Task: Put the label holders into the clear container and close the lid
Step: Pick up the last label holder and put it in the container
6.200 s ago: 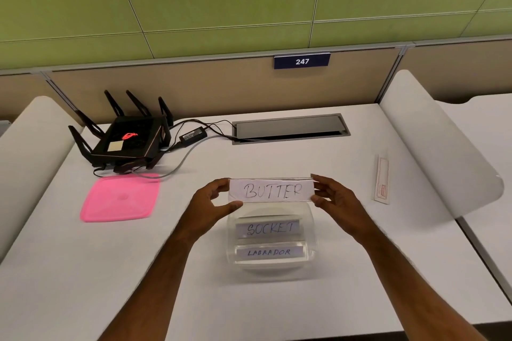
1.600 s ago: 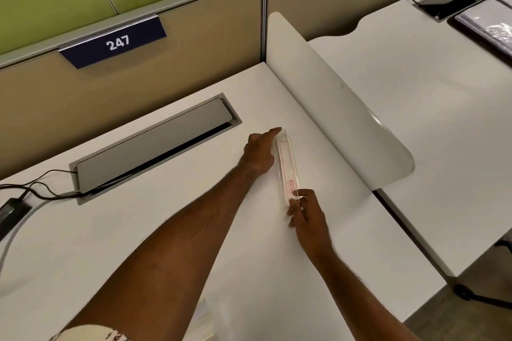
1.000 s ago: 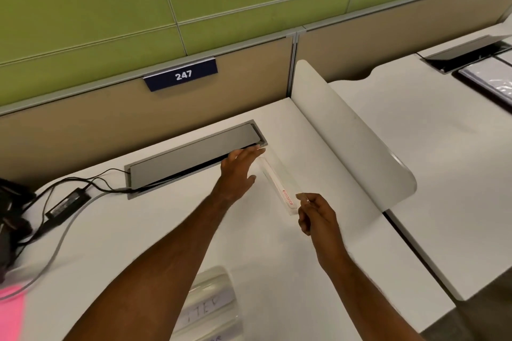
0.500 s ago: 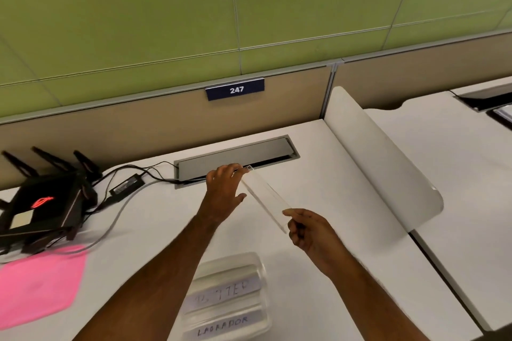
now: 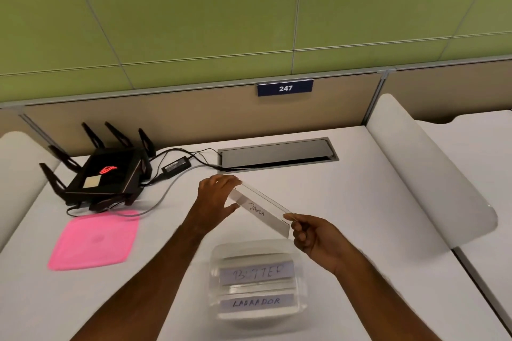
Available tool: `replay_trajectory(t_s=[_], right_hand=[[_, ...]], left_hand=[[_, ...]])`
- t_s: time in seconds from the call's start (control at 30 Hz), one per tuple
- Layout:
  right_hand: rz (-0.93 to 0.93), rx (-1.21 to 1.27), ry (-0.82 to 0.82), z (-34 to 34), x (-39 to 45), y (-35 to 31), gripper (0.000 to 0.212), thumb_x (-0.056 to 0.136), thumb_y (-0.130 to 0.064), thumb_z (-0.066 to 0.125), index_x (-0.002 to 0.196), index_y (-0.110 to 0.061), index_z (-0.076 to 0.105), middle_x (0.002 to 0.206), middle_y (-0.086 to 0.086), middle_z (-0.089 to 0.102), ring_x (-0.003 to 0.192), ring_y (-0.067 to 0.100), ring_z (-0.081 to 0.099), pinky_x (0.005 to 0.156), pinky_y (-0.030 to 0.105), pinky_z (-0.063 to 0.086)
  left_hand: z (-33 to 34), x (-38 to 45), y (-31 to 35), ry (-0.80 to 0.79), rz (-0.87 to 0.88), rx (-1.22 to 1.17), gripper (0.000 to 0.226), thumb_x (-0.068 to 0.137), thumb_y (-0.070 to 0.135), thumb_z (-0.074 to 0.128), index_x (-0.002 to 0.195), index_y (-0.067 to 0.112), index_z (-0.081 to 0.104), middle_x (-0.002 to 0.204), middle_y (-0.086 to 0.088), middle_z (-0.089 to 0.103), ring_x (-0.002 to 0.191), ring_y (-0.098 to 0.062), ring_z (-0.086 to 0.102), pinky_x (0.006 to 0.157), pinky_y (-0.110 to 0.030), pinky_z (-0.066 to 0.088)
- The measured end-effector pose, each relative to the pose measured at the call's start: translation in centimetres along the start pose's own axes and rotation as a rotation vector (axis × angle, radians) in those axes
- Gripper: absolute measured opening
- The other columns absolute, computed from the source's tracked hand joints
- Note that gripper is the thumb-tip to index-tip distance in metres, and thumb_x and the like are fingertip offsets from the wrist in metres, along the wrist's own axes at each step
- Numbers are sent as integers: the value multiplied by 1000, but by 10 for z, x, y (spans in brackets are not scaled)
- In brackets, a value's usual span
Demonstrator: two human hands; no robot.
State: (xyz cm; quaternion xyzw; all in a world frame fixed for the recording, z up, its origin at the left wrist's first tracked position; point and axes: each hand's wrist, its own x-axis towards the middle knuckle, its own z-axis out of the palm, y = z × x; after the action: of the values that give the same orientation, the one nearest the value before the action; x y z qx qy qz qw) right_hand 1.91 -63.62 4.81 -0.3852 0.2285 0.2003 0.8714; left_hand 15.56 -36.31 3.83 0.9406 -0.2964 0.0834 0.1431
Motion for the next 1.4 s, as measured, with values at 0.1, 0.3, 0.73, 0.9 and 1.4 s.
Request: replay_trajectory(t_s=[0.1,0.3,0.73,0.9,1.4], right_hand=[[48,0,-27,2,6,5,26,94,-10,57,113,2,71,68,3,51,48,12,41,48,24,33],[-59,-268,65,10,10,7,20,95,-23,69,101,-8,81,84,5,62,69,14,54,59,27,43],[-474,-576,93,7,3,23,35,101,-27,62,136,-33,63,132,-7,70,125,15,64,101,36,53],[-544,-918,23,-4,-3,16,75,84,-23,85,147,-40,49,141,-17,62,131,3,58,95,27,57],[-691,-1073,33,-4,-20,0,64,86,-24,81,142,-42,54,136,-23,63,127,4,60,95,28,58]], left_hand=[[-11,-16,-13,5,14,-26,63,77,42,83,134,28,58,135,9,60,125,-19,50,103,-38,34],[-29,-39,-31,8,13,-92,63,76,48,82,132,33,57,131,16,59,125,-15,47,103,-35,33],[-32,-75,-28,25,-102,-228,69,71,63,78,132,39,59,121,17,63,121,-9,47,102,-38,41],[-35,-83,-18,56,-132,-273,68,69,64,80,130,39,62,116,21,65,116,-7,49,102,-39,45],[-50,-92,4,37,-178,-287,73,72,70,74,136,40,57,121,20,64,120,-6,48,105,-38,40]])
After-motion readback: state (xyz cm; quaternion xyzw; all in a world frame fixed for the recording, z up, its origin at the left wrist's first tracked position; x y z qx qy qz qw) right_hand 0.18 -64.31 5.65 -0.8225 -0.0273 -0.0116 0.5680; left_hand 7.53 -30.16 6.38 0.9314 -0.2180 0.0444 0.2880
